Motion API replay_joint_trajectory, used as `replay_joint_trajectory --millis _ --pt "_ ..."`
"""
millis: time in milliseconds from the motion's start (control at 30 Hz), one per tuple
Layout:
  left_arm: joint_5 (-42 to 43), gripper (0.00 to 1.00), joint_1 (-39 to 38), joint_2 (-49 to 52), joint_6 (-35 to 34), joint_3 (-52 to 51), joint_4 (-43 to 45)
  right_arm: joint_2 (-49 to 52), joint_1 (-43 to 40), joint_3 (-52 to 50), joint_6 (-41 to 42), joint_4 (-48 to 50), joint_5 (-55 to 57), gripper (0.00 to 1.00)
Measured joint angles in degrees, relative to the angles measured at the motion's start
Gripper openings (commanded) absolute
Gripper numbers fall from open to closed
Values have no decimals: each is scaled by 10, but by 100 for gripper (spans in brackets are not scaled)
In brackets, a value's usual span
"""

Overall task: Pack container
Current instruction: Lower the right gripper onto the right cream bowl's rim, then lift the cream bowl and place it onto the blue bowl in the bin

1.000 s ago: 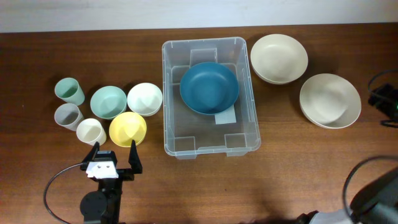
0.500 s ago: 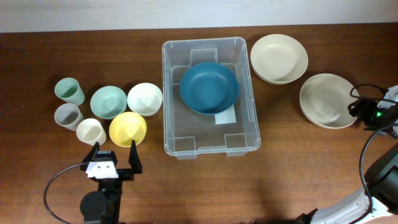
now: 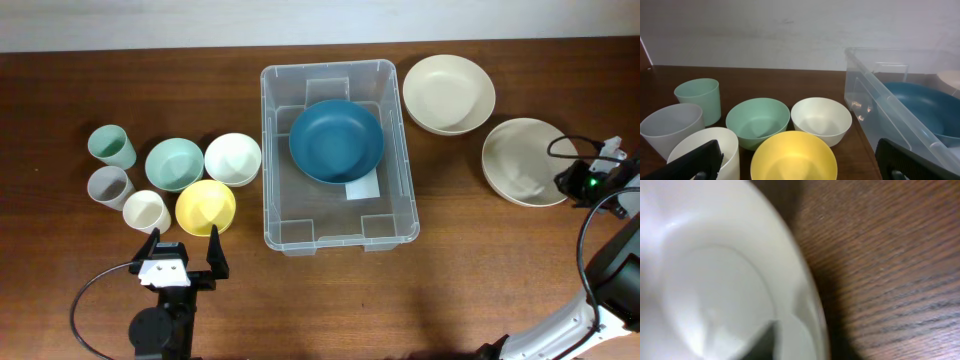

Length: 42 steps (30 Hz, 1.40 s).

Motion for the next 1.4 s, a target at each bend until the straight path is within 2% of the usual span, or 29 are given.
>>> replay_joint_trajectory --millis 300,500,867,967,1133,1400 --pt "0 100 0 0 0 0 0 0 0 0 9 -3 -3 4" --pt "0 100 0 0 0 0 0 -30 0 0 9 -40 -11 4" --pt "0 100 0 0 0 0 0 -270 29 22 11 -80 -61 4" --pt "0 100 0 0 0 0 0 -306 87 26 15 -78 -71 4" --pt "0 100 0 0 0 0 0 -310 221 26 21 -67 -47 4" --pt "0 100 0 0 0 0 0 -305 458 26 33 3 129 4"
